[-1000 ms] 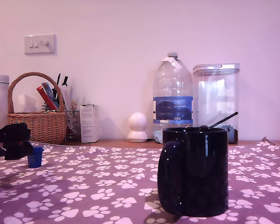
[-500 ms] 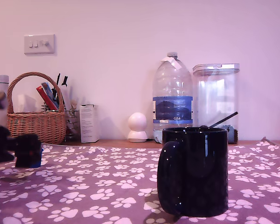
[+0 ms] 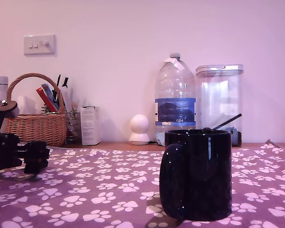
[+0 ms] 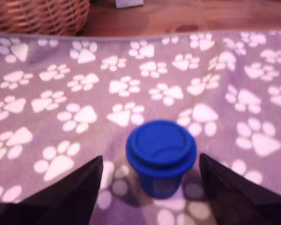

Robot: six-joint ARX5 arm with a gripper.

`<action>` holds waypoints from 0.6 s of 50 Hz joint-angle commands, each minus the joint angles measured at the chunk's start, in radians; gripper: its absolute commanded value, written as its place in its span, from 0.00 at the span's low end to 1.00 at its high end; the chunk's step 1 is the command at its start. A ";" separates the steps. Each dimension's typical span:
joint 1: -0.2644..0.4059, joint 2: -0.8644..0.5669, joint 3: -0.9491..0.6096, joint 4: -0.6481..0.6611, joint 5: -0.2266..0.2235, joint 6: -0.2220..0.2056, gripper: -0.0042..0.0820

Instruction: Pick up the coffee capsules from the table one by one and drop them inside the nearest coffee cup

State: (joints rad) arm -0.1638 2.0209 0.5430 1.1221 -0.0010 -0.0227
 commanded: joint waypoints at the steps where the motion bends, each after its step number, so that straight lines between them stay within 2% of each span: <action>1: -0.002 0.022 0.006 0.005 0.000 0.005 0.73; 8: -0.002 0.031 0.016 0.007 0.003 0.021 0.73; 12: -0.002 0.043 0.025 0.001 0.021 0.029 0.70; 16: -0.002 0.049 0.030 0.000 0.031 0.031 0.59; 24: -0.002 0.049 0.030 0.001 0.038 0.031 0.24; 26: -0.002 0.049 0.030 0.001 0.038 0.031 0.19; 30: -0.002 0.049 0.030 0.005 0.038 0.031 0.17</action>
State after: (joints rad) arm -0.1638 2.0514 0.5686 1.1156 0.0334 0.0036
